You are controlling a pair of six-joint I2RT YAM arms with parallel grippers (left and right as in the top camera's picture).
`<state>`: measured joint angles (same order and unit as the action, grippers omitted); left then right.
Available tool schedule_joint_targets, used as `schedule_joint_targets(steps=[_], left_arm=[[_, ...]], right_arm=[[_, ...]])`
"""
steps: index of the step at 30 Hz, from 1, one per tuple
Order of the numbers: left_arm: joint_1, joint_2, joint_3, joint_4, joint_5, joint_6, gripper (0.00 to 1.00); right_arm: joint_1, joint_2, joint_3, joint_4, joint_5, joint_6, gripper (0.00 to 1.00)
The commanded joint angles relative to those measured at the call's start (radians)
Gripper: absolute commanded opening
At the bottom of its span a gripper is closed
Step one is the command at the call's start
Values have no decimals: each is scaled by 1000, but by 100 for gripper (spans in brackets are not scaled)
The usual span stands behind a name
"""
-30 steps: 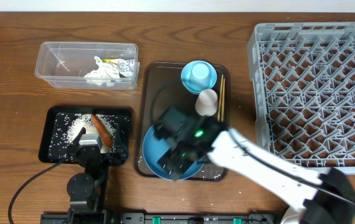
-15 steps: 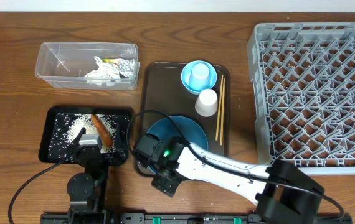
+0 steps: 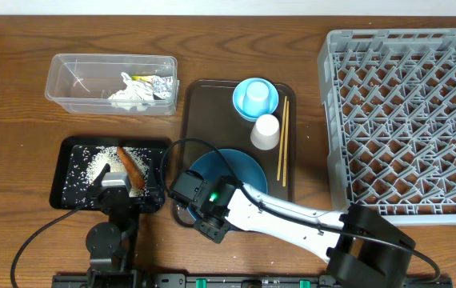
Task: Sort waste into correct bins and load items into the dishwasher rack
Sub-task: 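Grasp the blue plate rim with the right gripper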
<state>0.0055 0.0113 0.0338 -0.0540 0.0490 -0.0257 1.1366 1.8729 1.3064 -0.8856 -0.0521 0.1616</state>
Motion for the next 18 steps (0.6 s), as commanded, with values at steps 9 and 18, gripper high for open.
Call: schedule_joint_targets(steps=[9, 18], left_arm=[[5, -7, -28, -16, -12, -1, 98], [5, -7, -28, -16, -12, -1, 98]], right_arm=[[-10, 11, -80, 75, 18, 119, 50], [-12, 11, -80, 109, 26, 130, 32]])
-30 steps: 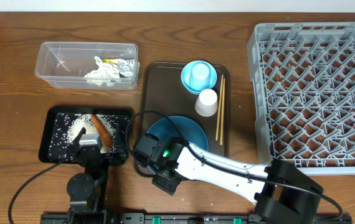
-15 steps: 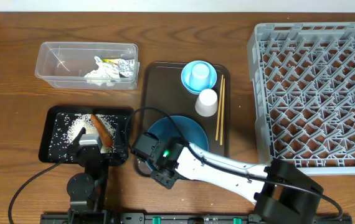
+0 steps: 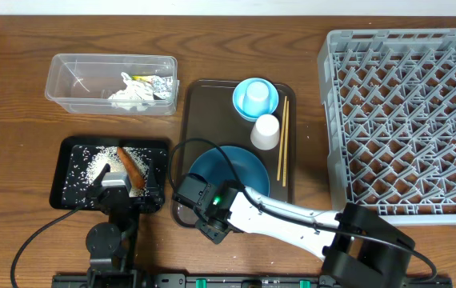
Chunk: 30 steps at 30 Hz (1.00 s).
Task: Sort waste into correct bins and load items into the dishwasher rack
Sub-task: 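Grasp the blue plate rim with the right gripper, then lift the blue plate and carry it right into the dish rack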
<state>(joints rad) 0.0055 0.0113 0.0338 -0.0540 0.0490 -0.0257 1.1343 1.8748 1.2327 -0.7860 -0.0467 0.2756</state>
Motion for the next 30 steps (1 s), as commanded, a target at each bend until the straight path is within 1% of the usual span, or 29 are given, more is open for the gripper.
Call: schedule_joint_targets(steps=[1, 3, 4, 7, 8, 9, 15, 22, 27, 30], left_arm=[[5, -7, -28, -16, -12, -1, 98], [5, -7, -28, -16, -12, -1, 98], [5, -7, -28, -16, -12, -2, 98], [5, -7, -28, -16, -12, -1, 98], [5, -7, -28, -16, -12, -2, 98], [5, -7, -28, -16, -12, -1, 98], [5, -7, -28, -16, -12, -1, 98], [5, -7, -28, -16, -11, -1, 98], [5, -7, -28, -16, -12, -1, 98], [5, -7, -28, -16, -12, -1, 98]], right_arm=[[-10, 9, -5, 14, 21, 16, 30], [-13, 5, 1, 19, 21, 17, 32], [-16, 1, 6, 19, 21, 17, 31], [-31, -19, 31, 12, 20, 16, 15], [-36, -27, 39, 10, 19, 16, 7], [-43, -36, 50, 5, 19, 16, 1], [-85, -125, 93, -4, 10, 14, 1], [-195, -336, 115, 0, -79, -31, 1], [-366, -535, 116, 11, -144, -50, 1], [-527, -667, 116, 38, -283, -103, 1]])
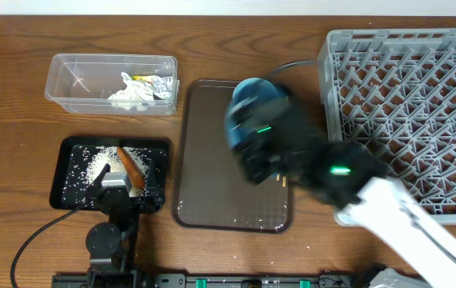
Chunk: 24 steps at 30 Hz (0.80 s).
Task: Sort waste into correct bins and load items into the dishwasher rack
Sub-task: 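Lift the blue plate and carry it right into the dish rack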
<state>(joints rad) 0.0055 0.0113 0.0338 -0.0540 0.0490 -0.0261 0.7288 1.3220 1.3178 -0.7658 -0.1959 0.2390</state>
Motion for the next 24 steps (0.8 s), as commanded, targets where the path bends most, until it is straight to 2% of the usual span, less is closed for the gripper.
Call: schedule_joint_targets(steps=[1, 7, 10, 13, 17, 22, 24], left_arm=[[5, -7, -28, -16, -12, -1, 98], [5, -7, -28, -16, -12, -1, 98], [5, -7, -28, -16, -12, -1, 98], [5, -7, -28, -16, -12, -1, 98], [5, -7, -28, -16, -12, -1, 98], [5, -7, -28, -16, -12, -1, 98], [5, -7, -28, -16, -12, -1, 98]], right_arm=[[-177, -152, 31, 27, -182, -79, 1], [-639, -303, 31, 42, -407, -148, 1], [-858, -292, 29, 67, -612, -214, 1], [-1028, -235, 29, 126, -792, -214, 1], [-1175, -108, 29, 247, -1043, -206, 1], [-1287, 104, 29, 539, -1298, -36, 1], [-1306, 195, 29, 695, -1363, 87, 1]])
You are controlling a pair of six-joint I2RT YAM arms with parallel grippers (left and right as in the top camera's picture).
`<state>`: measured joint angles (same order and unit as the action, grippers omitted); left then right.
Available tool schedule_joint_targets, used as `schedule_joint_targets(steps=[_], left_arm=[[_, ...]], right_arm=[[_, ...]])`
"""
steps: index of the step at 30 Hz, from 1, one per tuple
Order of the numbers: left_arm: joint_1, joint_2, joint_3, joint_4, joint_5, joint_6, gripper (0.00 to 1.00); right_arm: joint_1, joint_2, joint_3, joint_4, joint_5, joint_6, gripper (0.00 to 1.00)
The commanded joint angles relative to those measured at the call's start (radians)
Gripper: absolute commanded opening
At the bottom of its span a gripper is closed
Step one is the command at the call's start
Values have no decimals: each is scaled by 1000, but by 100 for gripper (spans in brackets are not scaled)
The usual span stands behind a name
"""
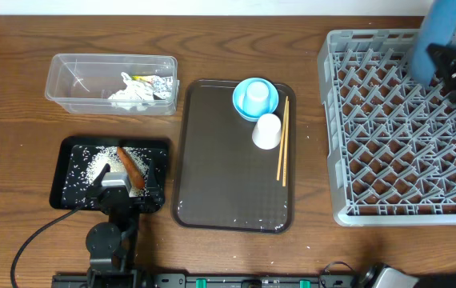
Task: Sort waste into correct bins and load items into the dishwasher rack
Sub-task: 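Lift the blue plate and carry it right into the dish rack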
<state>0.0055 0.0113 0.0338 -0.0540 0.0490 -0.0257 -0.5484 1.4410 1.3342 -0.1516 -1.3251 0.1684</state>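
Note:
My right gripper point(446, 62) is at the far right, over the back of the grey dishwasher rack point(396, 136). It is shut on the blue plate point(442, 28), which stands tilted up on edge above the rack. On the brown tray point(220, 176) lie a light blue bowl point(255, 98) with a cup in it, a white cup point(266, 130) and a pair of chopsticks point(282, 144). My left gripper point(120, 190) sits at the near edge of the black tray point(76, 172); this view does not show how its jaws stand.
A clear plastic bin point(68, 80) at the back left holds crumpled paper and foil. The black tray carries scattered rice and an orange-brown food scrap point(130, 166). The rack fills the right side of the table.
My right gripper and the blue plate were over the right part of the brown tray; now they are over the rack's far right. The bowl, cup and chopsticks show again.
My right gripper was at the near edge of the blue plate on the brown tray's front, and stayed there. Then it held the plate up over the tray's right side. Now the plate is on edge above the rack. The left arm has not moved.

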Motion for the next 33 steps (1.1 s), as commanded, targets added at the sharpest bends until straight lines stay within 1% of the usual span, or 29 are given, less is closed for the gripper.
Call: schedule_joint_targets(steps=[1, 3, 9, 13, 18, 24, 30, 33], left_arm=[[5, -7, -28, -16, -12, -1, 98], [5, -7, -28, -16, -12, -1, 98], [5, -7, -28, -16, -12, -1, 98], [5, -7, -28, -16, -12, -1, 98], [5, -7, -28, -16, -12, -2, 98], [5, -7, -28, -16, -12, -1, 98], [5, -7, -28, -16, -12, -1, 98], [5, -7, -28, -16, -12, -1, 98]], right_arm=[[-33, 110, 13, 122, -233, 206, 1], [-34, 184, 13, 191, -234, 254, 1], [-34, 345, 13, 271, -233, 259, 1], [-35, 415, 13, 318, -233, 280, 1], [-42, 459, 13, 357, -214, 280, 1], [-43, 505, 13, 421, -142, 294, 1], [-60, 533, 13, 533, -138, 377, 1], [-75, 534, 13, 588, -133, 452, 2]])
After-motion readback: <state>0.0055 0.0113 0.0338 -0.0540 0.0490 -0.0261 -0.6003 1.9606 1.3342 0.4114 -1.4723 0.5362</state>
